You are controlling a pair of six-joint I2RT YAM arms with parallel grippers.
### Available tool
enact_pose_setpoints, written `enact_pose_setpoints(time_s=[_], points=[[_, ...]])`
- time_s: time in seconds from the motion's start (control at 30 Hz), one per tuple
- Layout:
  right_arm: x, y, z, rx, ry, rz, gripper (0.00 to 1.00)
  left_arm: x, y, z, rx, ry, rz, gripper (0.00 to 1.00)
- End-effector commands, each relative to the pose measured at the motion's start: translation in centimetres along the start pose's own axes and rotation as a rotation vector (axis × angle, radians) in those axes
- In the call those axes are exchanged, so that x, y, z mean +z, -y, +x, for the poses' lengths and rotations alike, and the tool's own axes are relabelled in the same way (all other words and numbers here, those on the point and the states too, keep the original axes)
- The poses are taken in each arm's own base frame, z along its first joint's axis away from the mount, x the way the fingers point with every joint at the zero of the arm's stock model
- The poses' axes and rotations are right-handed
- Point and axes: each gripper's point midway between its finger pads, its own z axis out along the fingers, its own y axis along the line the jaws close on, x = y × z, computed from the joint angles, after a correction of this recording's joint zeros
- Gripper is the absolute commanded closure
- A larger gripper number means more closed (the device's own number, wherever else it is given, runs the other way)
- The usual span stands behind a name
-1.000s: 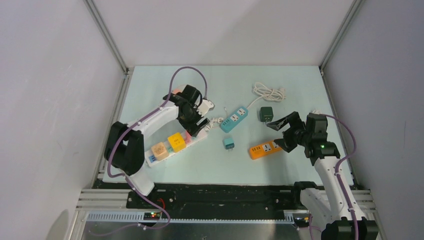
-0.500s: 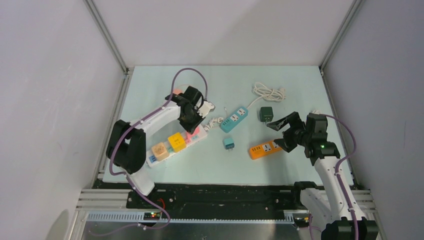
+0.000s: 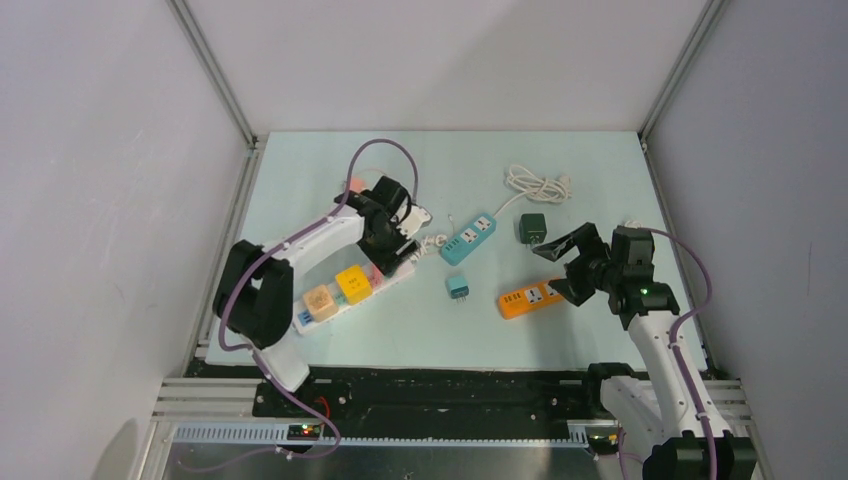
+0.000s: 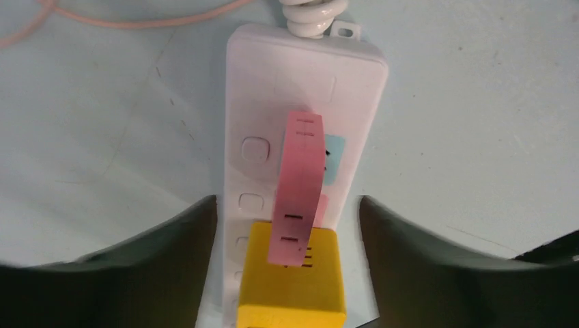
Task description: Insert the plug
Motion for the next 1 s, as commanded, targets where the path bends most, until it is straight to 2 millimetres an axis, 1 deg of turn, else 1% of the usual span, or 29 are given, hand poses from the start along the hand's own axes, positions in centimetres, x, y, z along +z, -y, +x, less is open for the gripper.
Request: enact_pose_setpoints(time_s=[0.0, 0.1, 0.23, 0.33, 0.4, 0.43, 0.47, 0.5, 0.53, 0.57, 0.6, 0.63, 0.67, 0.7, 0.73, 0.77, 0.8, 0.83, 0.87, 0.9, 0.93, 0.97], points=[[-0.2, 0.7, -0.5, -0.038, 0.037, 0.027, 0.01, 0.9, -1.1, 1.4, -0.011, -0.059, -0.080, 0.03], [-0.4, 0.7, -0.5, -0.052, 0.040, 0.026, 0.01, -0.7, -2.0, -0.3, -0.002, 0.001, -0.117, 0.01], [-0.3, 0.9, -0.4, -0.048, 0.033, 0.034, 0.00, -3.3, -2.3, -2.9, 0.004, 0.105, -0.126, 0.00], [-0.4, 1.1, -0.3, -0.053, 0.034, 0.044, 0.01, -5.3, -2.2, -4.1, 0.010, 0.175, -0.129, 0.00], [-0.3, 1.6, -0.3, -0.059, 0.037, 0.060, 0.00, -6.6, -2.0, -4.5, -0.001, 0.217, -0.132, 0.00], [-0.3, 1.8, -0.5, -0.065, 0.045, 0.070, 0.00, -7.8, -2.0, -4.7, -0.007, 0.252, -0.141, 0.00], [-0.3, 2.2, -0.5, -0.061, 0.045, 0.088, 0.02, -8.5, -2.0, -4.9, -0.025, 0.276, -0.147, 0.00], [-0.2, 2.6, -0.7, -0.056, 0.060, 0.111, 0.04, -10.0, -2.1, -5.1, -0.037, 0.320, -0.170, 0.00], [-0.2, 3.1, -0.7, -0.051, 0.062, 0.136, 0.09, -10.8, -2.4, -5.4, -0.068, 0.356, -0.187, 0.00], [0.0, 3.8, -0.9, -0.059, 0.078, 0.175, 0.11, -12.6, -2.8, -5.7, -0.086, 0.412, -0.225, 0.00], [0.1, 4.3, -1.0, -0.065, 0.090, 0.199, 0.14, -13.5, -3.6, -5.6, -0.125, 0.435, -0.273, 0.00], [0.3, 5.1, -1.2, -0.082, 0.109, 0.245, 0.15, -15.1, -4.0, -5.8, -0.151, 0.491, -0.311, 0.00], [0.5, 5.4, -1.3, -0.092, 0.123, 0.265, 0.16, -16.7, -4.9, -5.4, -0.209, 0.521, -0.379, 0.00], [0.8, 5.9, -1.4, -0.114, 0.139, 0.301, 0.16, -17.3, -5.5, -5.1, -0.265, 0.541, -0.418, 0.00], [1.0, 6.2, -1.4, -0.126, 0.143, 0.318, 0.16, -18.7, -6.7, -4.3, -0.326, 0.559, -0.505, 0.00], [1.4, 6.7, -1.4, -0.146, 0.154, 0.356, 0.15, -19.1, -7.4, -4.0, -0.399, 0.584, -0.538, 0.00], [1.6, 6.9, -1.4, -0.156, 0.157, 0.372, 0.12, -20.1, -8.3, -3.2, -0.466, 0.601, -0.604, 0.00], [2.1, 7.4, -1.1, -0.170, 0.154, 0.404, 0.08, -20.1, -8.7, -2.8, -0.599, 0.635, -0.618, 0.00], [2.6, 8.0, -0.8, -0.183, 0.142, 0.435, 0.07, -21.1, -9.7, -1.7, -0.711, 0.663, -0.684, 0.00], [2.9, 8.0, -0.6, -0.180, 0.138, 0.442, 0.05, -20.3, -10.0, -0.8, -0.855, 0.690, -0.672, 0.00], [3.4, 8.4, -0.3, -0.178, 0.129, 0.468, 0.05, -20.1, -9.3, -0.9, -0.882, 0.725, -0.590, 0.00], [3.6, 8.6, -0.2, -0.175, 0.126, 0.480, 0.05, -18.7, -9.6, -0.3, -0.943, 0.732, -0.552, 0.00]])
